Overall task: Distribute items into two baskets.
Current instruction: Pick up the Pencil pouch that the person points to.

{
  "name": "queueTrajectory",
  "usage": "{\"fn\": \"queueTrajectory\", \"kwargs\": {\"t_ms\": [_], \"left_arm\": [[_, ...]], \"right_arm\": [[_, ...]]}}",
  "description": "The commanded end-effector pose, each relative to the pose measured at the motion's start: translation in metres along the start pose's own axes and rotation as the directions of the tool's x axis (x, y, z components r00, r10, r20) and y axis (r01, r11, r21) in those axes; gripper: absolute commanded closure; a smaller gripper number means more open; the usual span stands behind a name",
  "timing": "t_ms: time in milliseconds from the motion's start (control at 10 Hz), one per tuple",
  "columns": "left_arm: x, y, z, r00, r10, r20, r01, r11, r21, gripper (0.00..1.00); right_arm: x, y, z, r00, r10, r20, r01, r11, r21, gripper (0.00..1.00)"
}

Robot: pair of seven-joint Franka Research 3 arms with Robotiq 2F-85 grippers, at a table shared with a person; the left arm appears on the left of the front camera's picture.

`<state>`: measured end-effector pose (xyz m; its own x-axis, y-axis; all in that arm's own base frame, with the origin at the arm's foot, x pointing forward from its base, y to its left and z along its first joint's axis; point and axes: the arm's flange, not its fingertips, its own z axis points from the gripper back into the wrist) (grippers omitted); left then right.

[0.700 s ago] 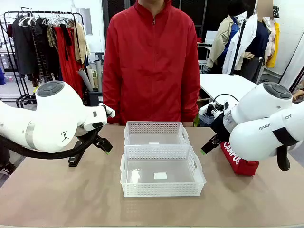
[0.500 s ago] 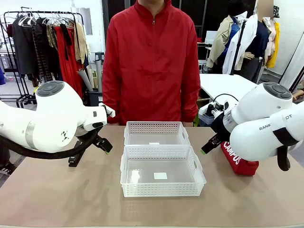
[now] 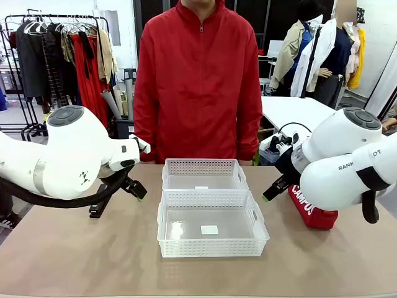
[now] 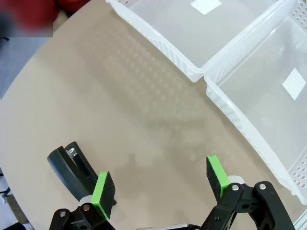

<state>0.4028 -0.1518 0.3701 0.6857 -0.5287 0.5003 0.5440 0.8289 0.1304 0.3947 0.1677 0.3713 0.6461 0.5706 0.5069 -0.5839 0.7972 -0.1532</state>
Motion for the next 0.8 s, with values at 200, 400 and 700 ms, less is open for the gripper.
{"fn": "queueTrajectory", "kwargs": {"t_ms": [200, 400, 700], "left_arm": [[0.0000, 0.0001, 0.0002, 1.000, 0.000, 0.000, 0.000, 1.000, 0.000, 0.00], [0.0000, 0.0001, 0.0002, 1.000, 0.000, 0.000, 0.000, 1.000, 0.000, 0.00], [0.0000, 0.0001, 0.0002, 1.000, 0.000, 0.000, 0.000, 1.000, 0.000, 0.00]], "right_arm": [[0.0000, 0.0000, 0.0000, 1.000, 0.000, 0.000, 0.000, 1.000, 0.000, 0.00], [0.0000, 0.0000, 0.0000, 1.000, 0.000, 0.000, 0.000, 1.000, 0.000, 0.00], [0.0000, 0.0000, 0.0000, 1.000, 0.000, 0.000, 0.000, 1.000, 0.000, 0.00]]}}
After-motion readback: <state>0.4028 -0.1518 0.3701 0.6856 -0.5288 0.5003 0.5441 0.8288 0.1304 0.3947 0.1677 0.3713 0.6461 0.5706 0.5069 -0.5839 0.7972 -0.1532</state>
